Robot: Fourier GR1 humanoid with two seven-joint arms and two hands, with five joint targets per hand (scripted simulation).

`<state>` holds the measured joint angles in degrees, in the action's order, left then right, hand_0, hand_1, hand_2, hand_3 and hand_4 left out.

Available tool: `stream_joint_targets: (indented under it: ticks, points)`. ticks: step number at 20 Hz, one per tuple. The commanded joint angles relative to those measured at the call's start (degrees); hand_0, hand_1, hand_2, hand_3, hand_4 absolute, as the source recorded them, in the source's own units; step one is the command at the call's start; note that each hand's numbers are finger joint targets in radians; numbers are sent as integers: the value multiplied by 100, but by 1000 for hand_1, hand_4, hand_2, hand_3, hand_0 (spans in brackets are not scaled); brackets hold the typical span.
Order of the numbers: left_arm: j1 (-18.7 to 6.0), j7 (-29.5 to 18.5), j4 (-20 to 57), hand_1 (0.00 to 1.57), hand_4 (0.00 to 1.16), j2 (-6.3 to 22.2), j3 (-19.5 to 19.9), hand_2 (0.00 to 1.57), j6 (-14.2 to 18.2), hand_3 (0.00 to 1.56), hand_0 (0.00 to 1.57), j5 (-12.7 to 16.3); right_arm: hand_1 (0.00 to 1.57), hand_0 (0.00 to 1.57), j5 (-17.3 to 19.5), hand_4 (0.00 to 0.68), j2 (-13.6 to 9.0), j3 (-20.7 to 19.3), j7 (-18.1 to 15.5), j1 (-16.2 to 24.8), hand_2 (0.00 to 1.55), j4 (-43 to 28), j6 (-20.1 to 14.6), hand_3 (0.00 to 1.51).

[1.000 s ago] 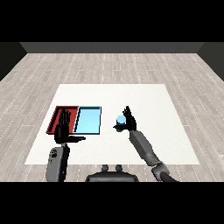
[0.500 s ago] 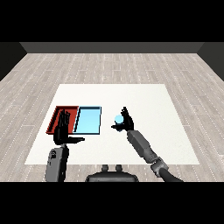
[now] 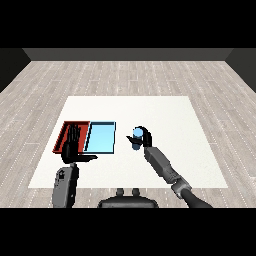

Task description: Pick the blue can and put it in the blue box

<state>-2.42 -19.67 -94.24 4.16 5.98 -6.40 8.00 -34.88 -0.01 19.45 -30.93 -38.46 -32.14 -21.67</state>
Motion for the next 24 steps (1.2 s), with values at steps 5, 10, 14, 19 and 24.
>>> stream_joint_targets:
  ticks: [5, 10, 14, 19, 24]
  points:
    - [569, 176, -708, 0, 0, -142, -323, 0, 93, 0, 0, -238, 1488, 1488, 536, 637, -71, -105, 54, 409, 1466, -573, -187, 1414]
    - [-40, 36, 134, 0, 0, -378, -679, 0, 256, 0, 0, -661, 1452, 1452, 831, 631, -506, 143, 895, -19, 1456, -1293, -555, 1401]
    - [-298, 407, 361, 0, 0, -272, -611, 0, 59, 0, 0, -429, 1428, 1428, 1245, 624, -490, 381, 1131, 115, 1447, -2179, -1150, 1394]
    - [-222, 615, 288, 0, 0, -410, -1259, 0, 363, 0, 0, -770, 1436, 1436, 1576, 620, -1069, 442, 1813, -128, 1440, -2932, -932, 1406]
    - [-392, 606, 686, 0, 0, -412, -1532, 0, 312, 0, 0, -474, 1418, 1418, 1963, 622, -1274, 576, 2113, 932, 1445, -4137, -980, 1407]
